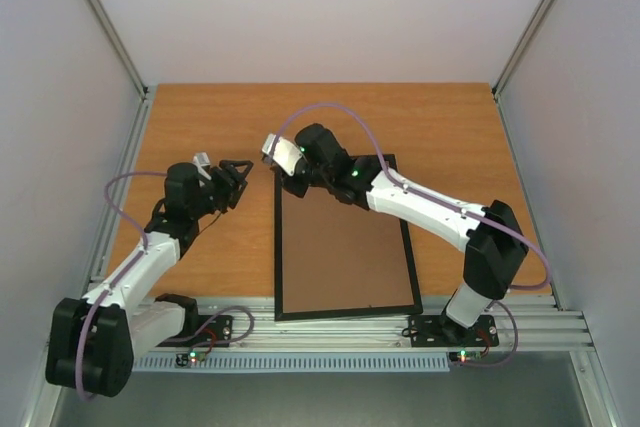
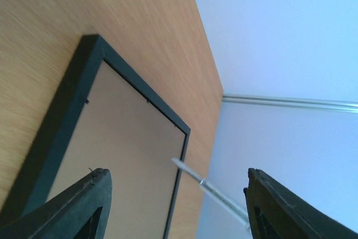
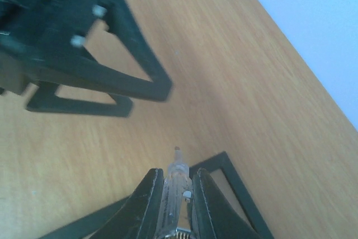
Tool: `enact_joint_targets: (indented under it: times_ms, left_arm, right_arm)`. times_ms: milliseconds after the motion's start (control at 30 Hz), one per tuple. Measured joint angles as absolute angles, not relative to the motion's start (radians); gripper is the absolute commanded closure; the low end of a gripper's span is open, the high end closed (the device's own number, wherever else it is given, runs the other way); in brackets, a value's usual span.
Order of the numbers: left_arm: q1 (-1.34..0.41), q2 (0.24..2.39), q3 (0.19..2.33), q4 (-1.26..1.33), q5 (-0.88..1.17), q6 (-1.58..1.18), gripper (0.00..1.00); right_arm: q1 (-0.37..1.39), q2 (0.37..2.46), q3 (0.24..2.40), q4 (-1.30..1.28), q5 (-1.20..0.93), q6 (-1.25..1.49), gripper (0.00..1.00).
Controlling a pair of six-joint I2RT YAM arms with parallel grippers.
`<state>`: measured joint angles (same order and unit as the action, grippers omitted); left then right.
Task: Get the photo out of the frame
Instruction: Adjust the screwdriver.
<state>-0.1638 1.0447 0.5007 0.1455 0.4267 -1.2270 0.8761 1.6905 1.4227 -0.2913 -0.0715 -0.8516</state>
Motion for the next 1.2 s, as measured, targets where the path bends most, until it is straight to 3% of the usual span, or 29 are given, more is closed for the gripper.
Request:
enact_joint_targets:
  times_ms: [233, 400, 467, 700, 833, 967, 1200]
  left_arm:
    - [-0.228, 1.044, 0.507, 0.186, 0.453, -1.327, 0.33]
    - [-0.245, 1.044, 0.508, 0.199, 0.454, -1.375, 0.39]
    - [-0.251, 1.044, 0.508, 0.204, 0.453, -1.389, 0.46]
    - [-0.264, 1.038, 0.508, 0.246, 0.437, -1.444, 0.82]
    - [-0.261, 1.021, 0.511, 0.250, 0.401, -1.469, 0.99]
    - [-0.278, 1.012, 0.527, 0.242, 0.390, -1.450, 0.99]
    - [-0.356, 1.001, 0.569, 0.193, 0.342, -1.238, 0.99]
  right_arm:
    - [0.955, 1.626, 1.299, -0.140, -0.075, -0.829, 0.99]
    - [0.980, 1.606, 1.234, -0.041, -0.058, -0.822, 0.99]
    - [0.981, 1.602, 1.219, -0.010, -0.057, -0.815, 0.99]
    - [0.983, 1.590, 1.171, 0.058, -0.041, -0.803, 0.98]
    - [0.981, 1.588, 1.154, 0.041, -0.022, -0.801, 0.83]
    - [0.981, 1.580, 1.153, -0.010, -0.023, -0.788, 0.76]
    - [0.981, 1.572, 1.211, -0.221, -0.040, -0.779, 0.73]
